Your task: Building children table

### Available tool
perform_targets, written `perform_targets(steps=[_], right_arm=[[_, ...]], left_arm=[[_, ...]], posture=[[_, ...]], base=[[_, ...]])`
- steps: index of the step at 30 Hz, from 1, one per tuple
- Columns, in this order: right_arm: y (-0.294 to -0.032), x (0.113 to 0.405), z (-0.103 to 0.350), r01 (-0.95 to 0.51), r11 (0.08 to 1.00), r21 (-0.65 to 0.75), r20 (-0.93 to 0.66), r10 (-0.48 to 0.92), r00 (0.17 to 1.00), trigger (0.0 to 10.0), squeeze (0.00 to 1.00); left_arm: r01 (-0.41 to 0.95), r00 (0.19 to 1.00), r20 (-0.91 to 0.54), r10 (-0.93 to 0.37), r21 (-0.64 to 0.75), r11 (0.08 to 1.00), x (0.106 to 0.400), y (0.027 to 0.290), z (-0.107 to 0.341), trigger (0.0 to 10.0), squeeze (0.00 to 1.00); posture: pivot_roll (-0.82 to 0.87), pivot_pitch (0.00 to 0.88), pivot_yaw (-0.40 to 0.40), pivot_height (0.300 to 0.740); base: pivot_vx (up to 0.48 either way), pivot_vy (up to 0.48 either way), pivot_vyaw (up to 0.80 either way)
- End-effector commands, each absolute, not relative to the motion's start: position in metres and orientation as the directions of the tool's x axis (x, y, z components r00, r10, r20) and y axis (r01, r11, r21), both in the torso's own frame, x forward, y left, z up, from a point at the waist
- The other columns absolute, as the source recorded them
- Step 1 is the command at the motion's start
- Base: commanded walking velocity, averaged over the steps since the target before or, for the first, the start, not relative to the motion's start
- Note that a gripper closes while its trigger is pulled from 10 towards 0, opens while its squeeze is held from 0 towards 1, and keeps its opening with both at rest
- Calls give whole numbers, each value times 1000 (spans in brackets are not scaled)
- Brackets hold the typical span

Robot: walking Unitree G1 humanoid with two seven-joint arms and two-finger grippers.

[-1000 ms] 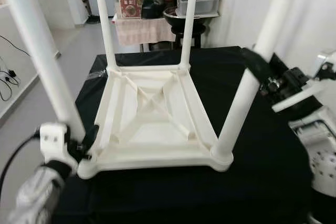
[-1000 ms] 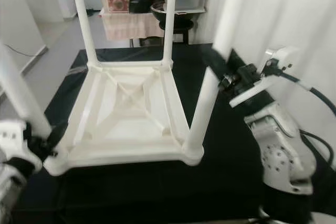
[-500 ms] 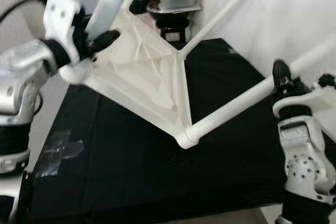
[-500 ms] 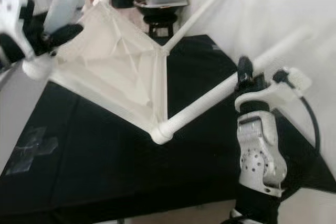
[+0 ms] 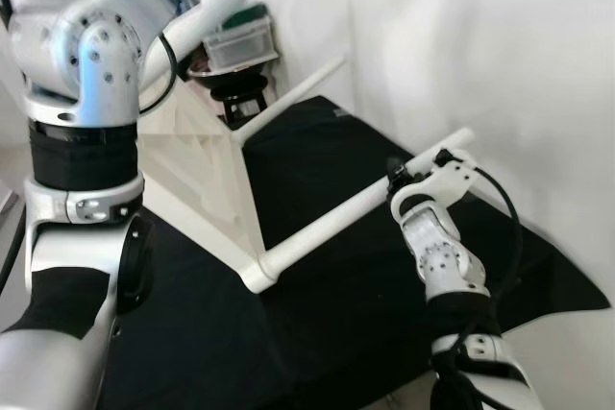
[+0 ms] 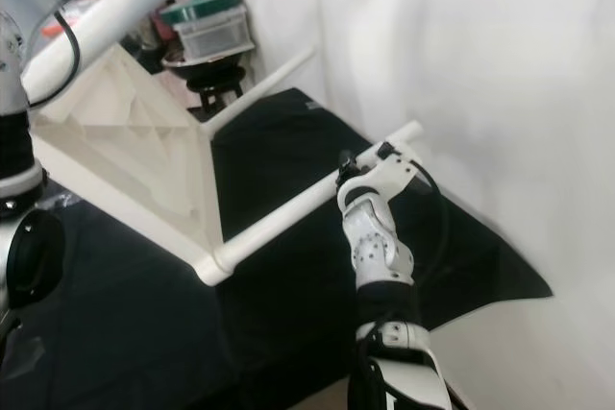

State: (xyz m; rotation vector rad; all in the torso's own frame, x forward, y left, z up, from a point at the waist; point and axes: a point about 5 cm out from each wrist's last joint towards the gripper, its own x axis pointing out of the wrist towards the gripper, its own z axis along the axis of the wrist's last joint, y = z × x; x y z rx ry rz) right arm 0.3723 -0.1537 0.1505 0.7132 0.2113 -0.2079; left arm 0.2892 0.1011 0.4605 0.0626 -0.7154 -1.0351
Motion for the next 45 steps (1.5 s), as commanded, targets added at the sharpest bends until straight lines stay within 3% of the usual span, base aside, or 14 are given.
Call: perform_targets(steps=[1,6,7,8,9,20,23,28,36,39,40,41,42,45], right_arm=[[-154,344,71,416,856,306,-577,-181,796,0,0],[-163,346,63,468,857,217,-617,-252,746,0,0],[-165,346,60,462,867,187,-631,-254,733,4353,0],[-165,344,54,450,880,150,-666,-246,704,10000,263],[-167,342,52,444,888,115,-672,-260,694,10000,1000],[-185,355,72,531,828,179,-595,-339,729,10000,1000],[-182,358,87,512,804,301,-530,-306,791,10000,1000],[-161,333,138,188,720,667,-223,-48,974,10000,1000],[-161,323,150,96,713,695,-152,15,988,10000,1000],[-179,320,152,107,791,603,-121,-41,992,10000,1000],[-181,320,159,71,826,560,-78,-32,996,10000,431],[-182,319,163,44,847,530,-49,-22,999,10000,431],[-180,320,167,15,866,499,-28,-1,1000,10000,0],[-177,318,173,-14,890,456,-7,19,1000,10000,0]], left_arm=[[761,338,502,-796,352,546,293,110,457,10000,0],[783,365,499,-786,292,549,294,116,442,10000,0],[784,378,503,-777,273,558,293,118,437,10000,0],[784,392,508,-767,252,568,292,120,431,10000,0],[781,407,514,-755,233,580,291,123,426,10000,0],[776,456,516,-726,169,608,284,128,398,10000,0],[772,465,520,-717,157,615,280,129,393,10000,0],[763,499,522,-691,113,637,277,132,380,10000,0],[779,495,526,-692,84,621,275,131,375,10000,0],[829,447,519,-729,66,556,267,127,367,10000,0],[854,417,515,-749,62,517,262,126,363,10000,0],[868,397,512,-762,62,493,259,125,361,10000,0],[872,387,511,-768,68,484,257,125,361,10000,0],[865,394,518,-759,70,497,256,127,360,10000,0]], posture=[[-25,0,143,740],[-21,0,127,740],[-22,0,112,740],[-24,0,109,740],[-26,0,106,740],[-33,0,70,740],[-40,0,60,740],[-68,0,71,740],[-79,0,74,740],[-86,0,76,740],[-87,0,77,740],[-87,0,77,740],[-86,0,74,740],[-84,0,72,740]], base=[[0,0,0],[0,0,0],[0,0,0],[0,0,0],[0,0,0],[0,0,0],[0,0,0],[0,0,0],[0,0,0],[0,0,0],[0,0,0],[0,0,0],[0,0,0],[0,0,0]])
